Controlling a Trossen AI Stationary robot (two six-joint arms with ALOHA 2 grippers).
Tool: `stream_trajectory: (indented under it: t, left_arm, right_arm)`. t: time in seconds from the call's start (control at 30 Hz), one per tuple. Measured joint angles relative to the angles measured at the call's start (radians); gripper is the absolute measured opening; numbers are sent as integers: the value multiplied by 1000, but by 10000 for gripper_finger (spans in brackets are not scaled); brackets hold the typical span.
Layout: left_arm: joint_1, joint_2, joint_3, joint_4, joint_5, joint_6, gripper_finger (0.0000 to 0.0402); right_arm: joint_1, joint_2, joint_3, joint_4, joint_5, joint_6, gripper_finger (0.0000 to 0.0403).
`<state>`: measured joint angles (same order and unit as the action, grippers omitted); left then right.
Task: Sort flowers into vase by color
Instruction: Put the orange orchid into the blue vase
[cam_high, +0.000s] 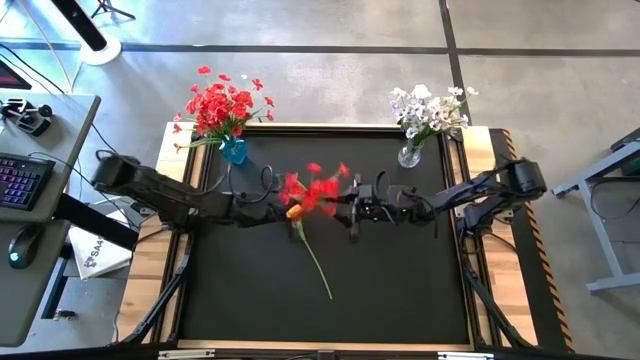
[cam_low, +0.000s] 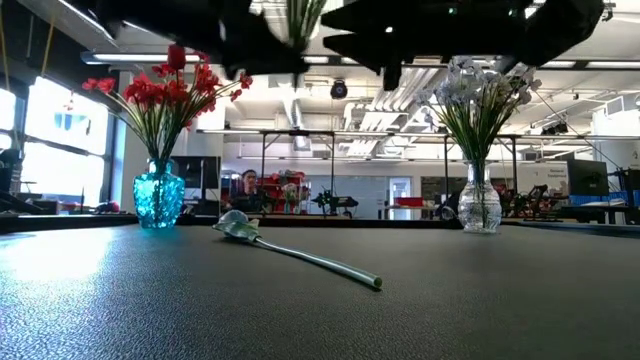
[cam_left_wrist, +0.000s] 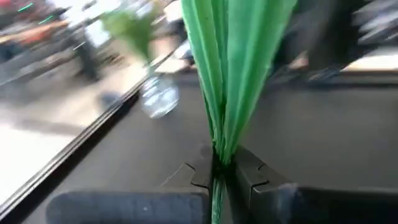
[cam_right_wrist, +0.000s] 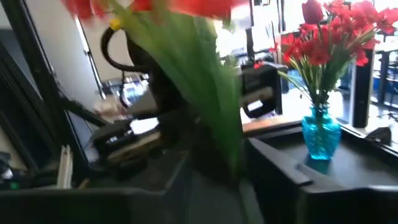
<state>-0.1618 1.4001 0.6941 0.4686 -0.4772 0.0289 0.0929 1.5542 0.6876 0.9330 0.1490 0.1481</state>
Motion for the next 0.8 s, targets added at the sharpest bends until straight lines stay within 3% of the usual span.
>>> stream_trajectory:
  t: [0.2, 0.37, 0.5, 0.7, 0.8]
  left_arm:
    - [-10, -187, 0, -388, -336, -127, 3]
    - [4, -372, 0, -653, -573, -206, 2]
    - [39, -499, 0, -878, -690, -315, 1]
    - [93, -623, -3, -1002, -909, -367, 1]
    - [130, -653, -23, -998, -943, -372, 1]
  right_arm:
    - [12, -137, 0, -150, 95, -54, 223]
    - [41, -171, 0, -219, 201, -110, 225]
    - [61, -161, 0, -246, 233, -123, 214]
    - [72, -159, 0, -272, 235, -127, 200]
    - [72, -159, 0, -271, 236, -130, 195]
